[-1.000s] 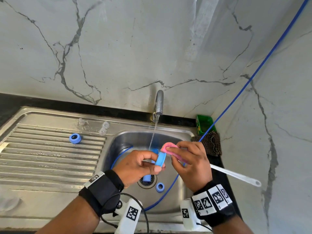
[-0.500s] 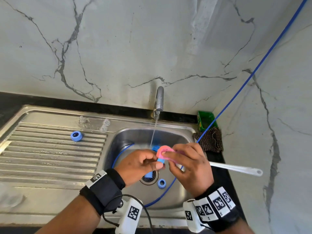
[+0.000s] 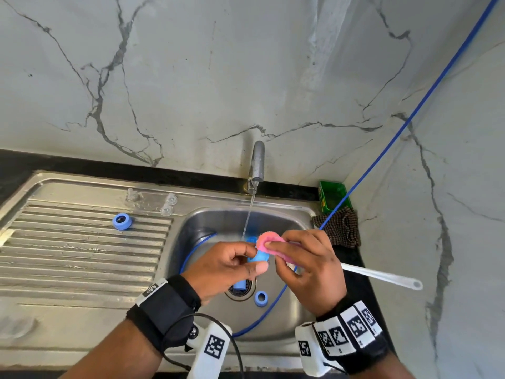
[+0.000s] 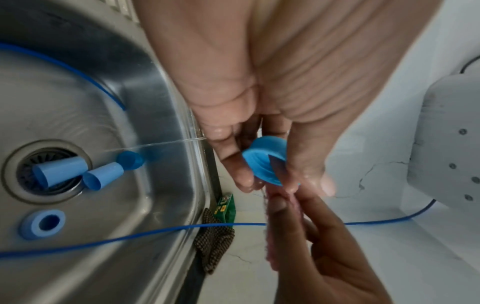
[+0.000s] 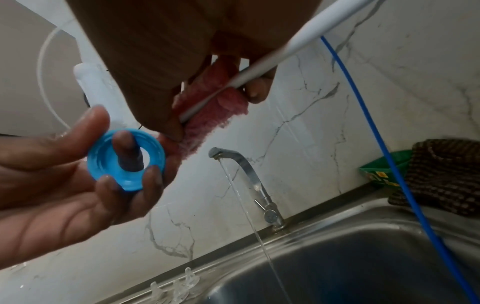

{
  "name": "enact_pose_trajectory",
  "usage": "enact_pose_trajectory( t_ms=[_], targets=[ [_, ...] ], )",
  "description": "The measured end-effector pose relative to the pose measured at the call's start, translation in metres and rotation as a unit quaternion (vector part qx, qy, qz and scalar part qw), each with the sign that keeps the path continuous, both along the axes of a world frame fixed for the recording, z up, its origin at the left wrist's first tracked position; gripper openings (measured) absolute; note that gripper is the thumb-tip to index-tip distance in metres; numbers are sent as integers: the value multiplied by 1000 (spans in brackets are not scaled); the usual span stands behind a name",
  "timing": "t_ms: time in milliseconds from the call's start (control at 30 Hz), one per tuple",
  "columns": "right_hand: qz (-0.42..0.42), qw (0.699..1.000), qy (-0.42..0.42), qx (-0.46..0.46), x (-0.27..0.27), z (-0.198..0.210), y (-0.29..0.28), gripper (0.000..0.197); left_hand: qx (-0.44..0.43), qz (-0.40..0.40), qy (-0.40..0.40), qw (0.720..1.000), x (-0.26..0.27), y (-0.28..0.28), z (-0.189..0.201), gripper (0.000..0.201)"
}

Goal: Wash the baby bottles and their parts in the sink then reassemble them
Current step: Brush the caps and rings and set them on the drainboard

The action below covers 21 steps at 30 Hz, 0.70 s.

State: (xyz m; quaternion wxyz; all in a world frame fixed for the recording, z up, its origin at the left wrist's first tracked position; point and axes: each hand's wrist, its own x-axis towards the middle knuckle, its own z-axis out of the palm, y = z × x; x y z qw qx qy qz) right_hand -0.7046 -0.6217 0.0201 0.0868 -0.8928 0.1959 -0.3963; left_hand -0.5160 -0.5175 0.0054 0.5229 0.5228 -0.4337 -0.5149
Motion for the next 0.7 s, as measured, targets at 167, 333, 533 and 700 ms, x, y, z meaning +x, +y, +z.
enact_pose_trajectory(
  t_ms=[167, 333, 533, 700],
  targets=[
    [-12, 999, -11, 30, -1, -6, 1, 24, 4, 27, -61, 998, 1, -3, 0, 36],
    [-72, 990, -32, 117, -12, -14, -3, 32, 28, 65, -38, 997, 3, -7, -9, 86],
    [-51, 991, 34, 119, -1, -2, 1, 44, -1, 18, -109, 994, -7, -13, -1, 103],
    [29, 992, 43, 118, 2, -9, 13, 37, -8, 77, -133, 988, 0, -10, 1, 90]
  ],
)
